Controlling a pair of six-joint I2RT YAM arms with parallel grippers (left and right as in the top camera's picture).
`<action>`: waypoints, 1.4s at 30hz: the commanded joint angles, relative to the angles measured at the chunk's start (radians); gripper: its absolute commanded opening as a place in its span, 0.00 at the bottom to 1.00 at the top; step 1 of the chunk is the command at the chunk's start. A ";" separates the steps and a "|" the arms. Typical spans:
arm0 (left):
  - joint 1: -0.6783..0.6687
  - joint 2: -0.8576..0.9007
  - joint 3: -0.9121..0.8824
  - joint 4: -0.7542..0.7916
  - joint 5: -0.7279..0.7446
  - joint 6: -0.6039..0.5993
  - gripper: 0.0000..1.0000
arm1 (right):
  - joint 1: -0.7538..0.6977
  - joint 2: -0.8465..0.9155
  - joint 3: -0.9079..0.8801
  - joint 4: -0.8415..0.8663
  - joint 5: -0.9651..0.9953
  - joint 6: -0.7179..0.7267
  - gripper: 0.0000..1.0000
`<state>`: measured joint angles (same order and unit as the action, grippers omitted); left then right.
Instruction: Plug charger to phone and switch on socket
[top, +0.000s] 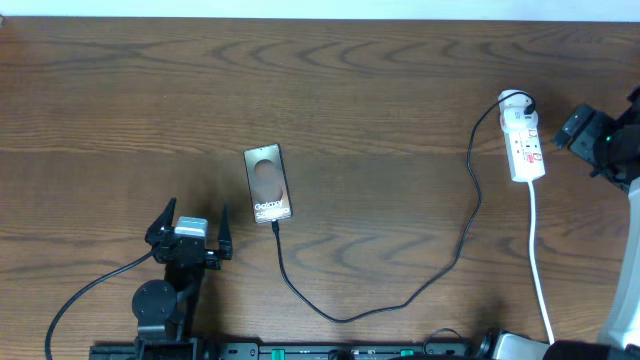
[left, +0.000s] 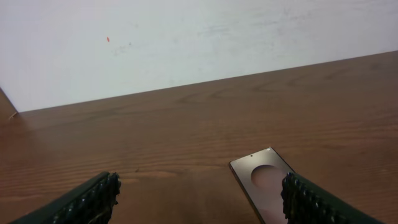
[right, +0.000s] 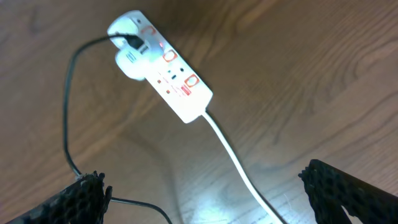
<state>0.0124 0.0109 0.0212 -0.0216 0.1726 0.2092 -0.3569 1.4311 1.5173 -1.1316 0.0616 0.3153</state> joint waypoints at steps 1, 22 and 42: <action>0.005 0.000 -0.017 -0.037 -0.008 -0.008 0.85 | 0.013 -0.098 -0.035 0.047 0.011 0.064 0.99; 0.005 0.000 -0.017 -0.037 -0.008 -0.007 0.85 | 0.208 -0.890 -1.204 1.338 0.014 -0.024 0.99; 0.005 0.000 -0.017 -0.037 -0.008 -0.007 0.86 | 0.207 -1.426 -1.512 1.061 0.011 -0.258 0.99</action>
<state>0.0124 0.0124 0.0219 -0.0242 0.1577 0.2089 -0.1528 0.0212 0.0063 -0.0650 0.0681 0.1299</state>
